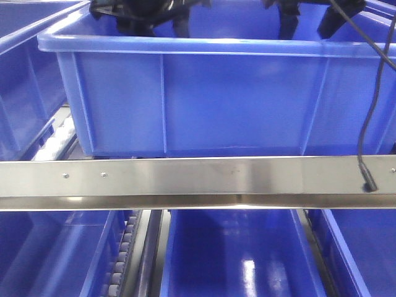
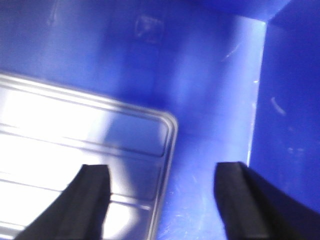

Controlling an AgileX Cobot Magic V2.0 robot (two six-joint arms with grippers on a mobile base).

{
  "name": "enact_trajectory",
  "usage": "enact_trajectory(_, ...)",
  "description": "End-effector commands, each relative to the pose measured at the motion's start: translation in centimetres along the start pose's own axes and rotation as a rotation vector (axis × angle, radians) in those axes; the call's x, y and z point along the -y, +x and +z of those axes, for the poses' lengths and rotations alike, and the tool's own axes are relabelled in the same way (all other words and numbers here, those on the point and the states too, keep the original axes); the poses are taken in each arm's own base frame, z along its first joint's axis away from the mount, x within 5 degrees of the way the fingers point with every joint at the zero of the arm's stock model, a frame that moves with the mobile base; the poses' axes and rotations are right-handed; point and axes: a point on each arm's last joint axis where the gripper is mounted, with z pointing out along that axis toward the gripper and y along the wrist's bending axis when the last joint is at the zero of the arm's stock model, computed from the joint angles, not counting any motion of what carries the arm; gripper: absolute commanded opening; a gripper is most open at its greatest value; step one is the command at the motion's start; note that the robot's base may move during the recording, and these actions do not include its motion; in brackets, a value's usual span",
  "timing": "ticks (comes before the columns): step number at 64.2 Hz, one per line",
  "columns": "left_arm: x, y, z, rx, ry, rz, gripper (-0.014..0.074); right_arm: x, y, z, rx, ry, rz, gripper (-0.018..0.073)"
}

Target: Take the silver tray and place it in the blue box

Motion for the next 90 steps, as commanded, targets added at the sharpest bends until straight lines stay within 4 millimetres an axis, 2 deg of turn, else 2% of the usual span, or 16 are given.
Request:
enact_trajectory(1, 0.4, -3.8, -4.0, 0.145, 0.042, -0.013, 0.0323, 0.7, -2.7, -5.2, 0.185, -0.010, 0.017, 0.0561)
enact_trajectory(7, 0.2, -4.5, -5.4, 0.123, 0.013, -0.024, 0.0323, 1.0, -2.9, -7.0, 0.196, -0.006, 0.023, 0.0554)
enact_trajectory(11, 0.0, -5.0, -6.8, 0.105, -0.009, -0.007, 0.0323, 1.2, -2.9, -8.6, 0.206, -0.006, 0.031, 0.0510)
enact_trajectory(16, -0.2, -5.7, -9.1, 0.105, -0.018, 0.040, 0.0323, 1.4, -2.9, -10.6, 0.221, -0.017, 0.050, 0.0389)
enact_trajectory(20, -0.5, -6.1, -11.6, 0.101, -0.025, 0.084, 0.0298, 1.6, -2.9, -12.7, 0.236, -0.033, 0.071, 0.0247)
enact_trajectory(22, -0.8, -6.3, -13.1, 0.099, -0.033, 0.107, 0.0263, 1.8, -2.8, -13.9, 0.247, -0.037, 0.078, 0.0163)
enact_trajectory(27, -1.2, -6.5, -15.8, 0.104, -0.042, 0.144, 0.0172, 2.2, -2.3, -16.0, 0.271, -0.038, 0.083, 0.0037)
enact_trajectory(32, -1.7, -6.4, -18.7, 0.132, -0.039, 0.165, 0.0069, 2.5, -1.5, -17.6, 0.289, -0.039, 0.084, 0.0061)
enact_trajectory(38, -2.6, -5.2, -21.8, 0.151, -0.034, 0.167, -0.0087, 2.8, 0.3, -19.3, 0.316, -0.042, 0.070, 0.0057)
enact_trajectory(40, -2.9, -4.7, -22.5, 0.156, -0.031, 0.168, -0.0116, 2.9, 0.9, -19.7, 0.322, -0.042, 0.059, 0.0057)
enact_trajectory(49, -4.2, -0.9, -24.9, 0.167, -0.011, 0.180, -0.0095, 3.3, 4.8, -21.2, 0.361, -0.050, 0.025, 0.0057)
enact_trajectory(57, -5.5, 3.6, -25.8, 0.176, 0.022, 0.190, -0.0095, 3.6, 9.2, -21.9, 0.425, -0.069, 0.015, 0.0057)
enact_trajectory(64, -6.6, 8.2, -26.9, 0.271, 0.081, 0.203, -0.0095, 3.7, 13.9, -21.9, 0.496, -0.092, 0.007, 0.0057)
enact_trajectory(76, -8.0, 14.3, -28.3, 0.475, 0.184, 0.212, -0.0095, 3.8, 20.5, -21.3, 0.588, -0.120, -0.001, 0.0057)
enact_trajectory(84, -8.8, 17.3, -28.9, 0.556, 0.223, 0.213, -0.0095, 4.1, 23.7, -22.0, 0.680, -0.132, 0.003, 0.0057)
enact_trajectory(90, -9.1, 18.5, -29.2, 0.595, 0.238, 0.214, -0.0095, 4.2, 25.0, -22.6, 0.756, -0.141, 0.007, 0.0057)
